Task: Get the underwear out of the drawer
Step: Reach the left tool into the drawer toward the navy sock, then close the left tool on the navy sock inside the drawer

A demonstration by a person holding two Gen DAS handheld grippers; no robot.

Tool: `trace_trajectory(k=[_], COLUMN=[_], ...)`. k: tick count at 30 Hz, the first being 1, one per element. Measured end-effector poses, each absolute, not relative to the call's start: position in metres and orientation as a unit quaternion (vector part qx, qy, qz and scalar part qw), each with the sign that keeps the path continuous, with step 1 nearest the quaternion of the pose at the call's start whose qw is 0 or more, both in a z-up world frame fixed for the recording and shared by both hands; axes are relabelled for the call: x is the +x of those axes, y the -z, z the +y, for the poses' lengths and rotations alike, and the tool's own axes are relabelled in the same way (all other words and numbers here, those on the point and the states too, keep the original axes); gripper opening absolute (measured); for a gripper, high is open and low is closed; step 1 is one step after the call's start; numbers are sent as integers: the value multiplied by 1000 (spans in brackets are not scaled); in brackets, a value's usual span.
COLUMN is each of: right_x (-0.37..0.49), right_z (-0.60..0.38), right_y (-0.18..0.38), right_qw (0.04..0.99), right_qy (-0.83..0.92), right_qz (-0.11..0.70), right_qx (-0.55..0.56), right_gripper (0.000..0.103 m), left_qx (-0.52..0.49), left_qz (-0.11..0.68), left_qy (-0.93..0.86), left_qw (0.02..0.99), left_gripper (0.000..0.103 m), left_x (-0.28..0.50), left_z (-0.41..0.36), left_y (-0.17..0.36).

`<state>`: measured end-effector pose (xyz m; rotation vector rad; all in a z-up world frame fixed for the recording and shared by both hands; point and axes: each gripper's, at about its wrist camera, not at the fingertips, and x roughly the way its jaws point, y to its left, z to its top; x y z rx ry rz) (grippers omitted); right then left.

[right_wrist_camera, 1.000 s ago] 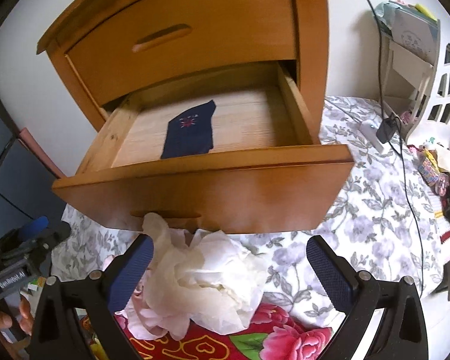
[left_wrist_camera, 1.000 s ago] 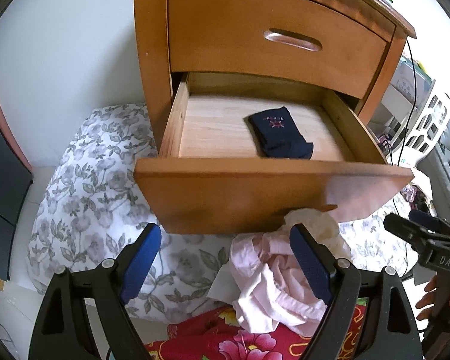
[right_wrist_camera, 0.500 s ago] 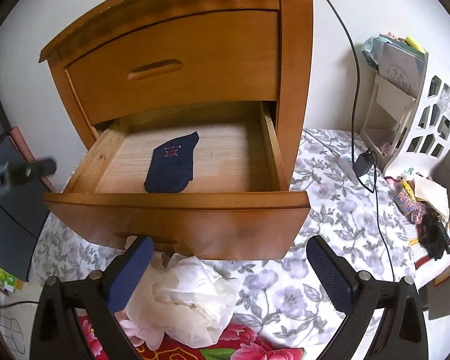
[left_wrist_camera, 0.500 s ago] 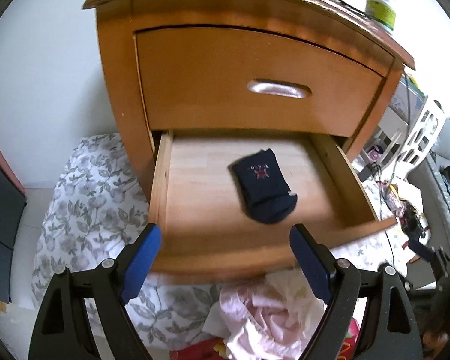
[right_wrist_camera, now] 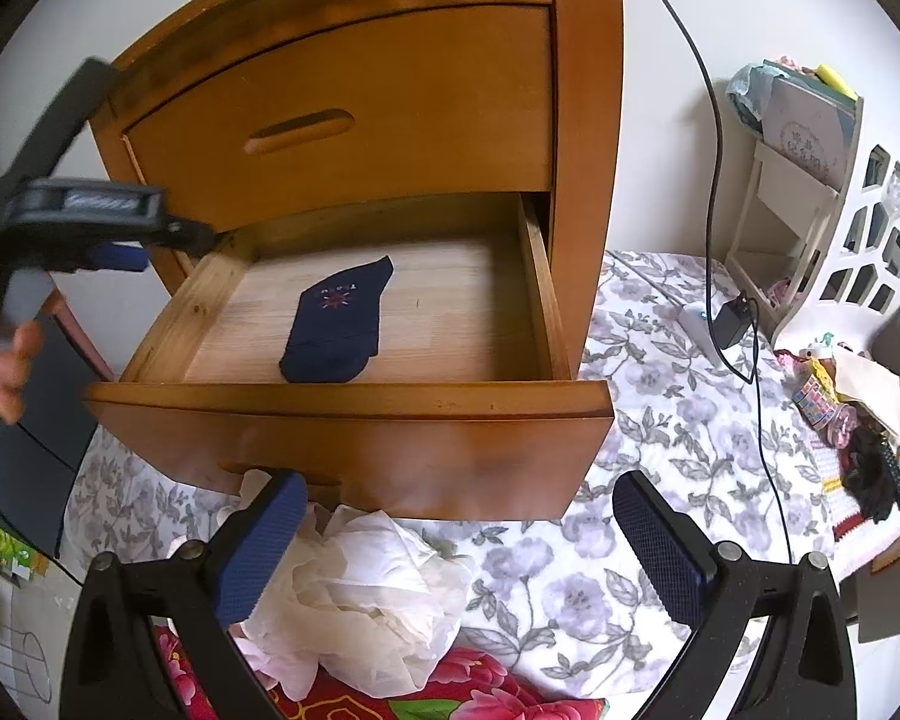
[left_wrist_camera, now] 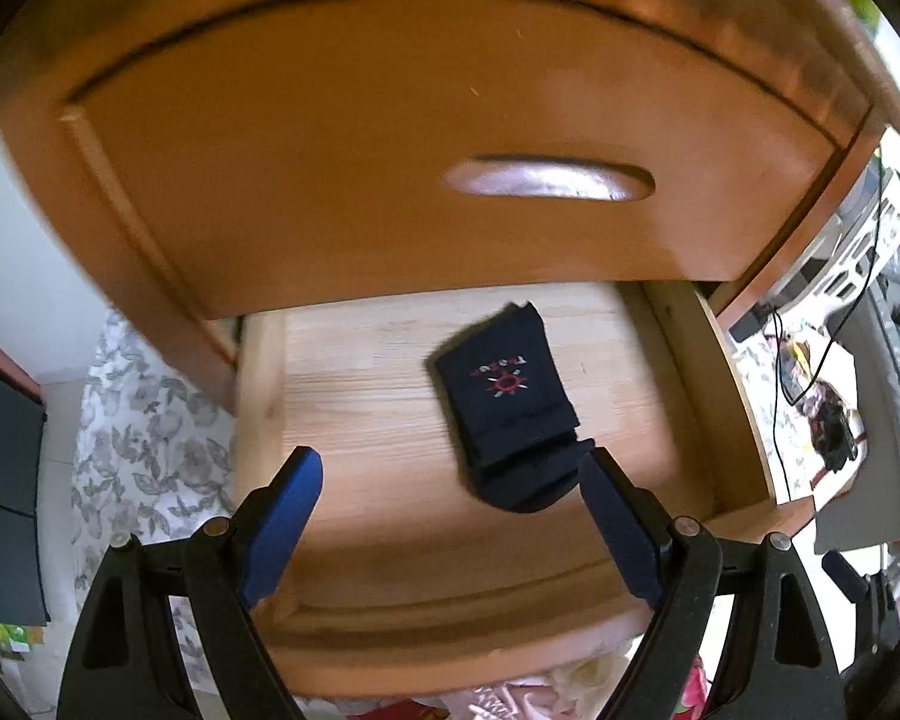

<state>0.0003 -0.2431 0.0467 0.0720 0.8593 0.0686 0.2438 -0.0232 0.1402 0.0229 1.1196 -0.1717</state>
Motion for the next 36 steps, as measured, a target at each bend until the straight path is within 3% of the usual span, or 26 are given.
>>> trace_trajectory(k=[15,27,36], right_x=[10,15,16], right_z=[-247,-245,-245], right_y=[-34,-31,-31], right_qw=[903,900,900], right_qy=[-40,-51,-51], right_qz=[426,429,429], right_qx=[46,50,52], right_gripper=[103,103,103], left_qx=[130,155,140], left_qz=[639,668,680], left_qy=[76,78,97], left_qw=[754,724,713], left_gripper=[88,86,75], left_x=[306,322,323], left_z=[-93,-109,-112], left_y=[-49,-23,-20])
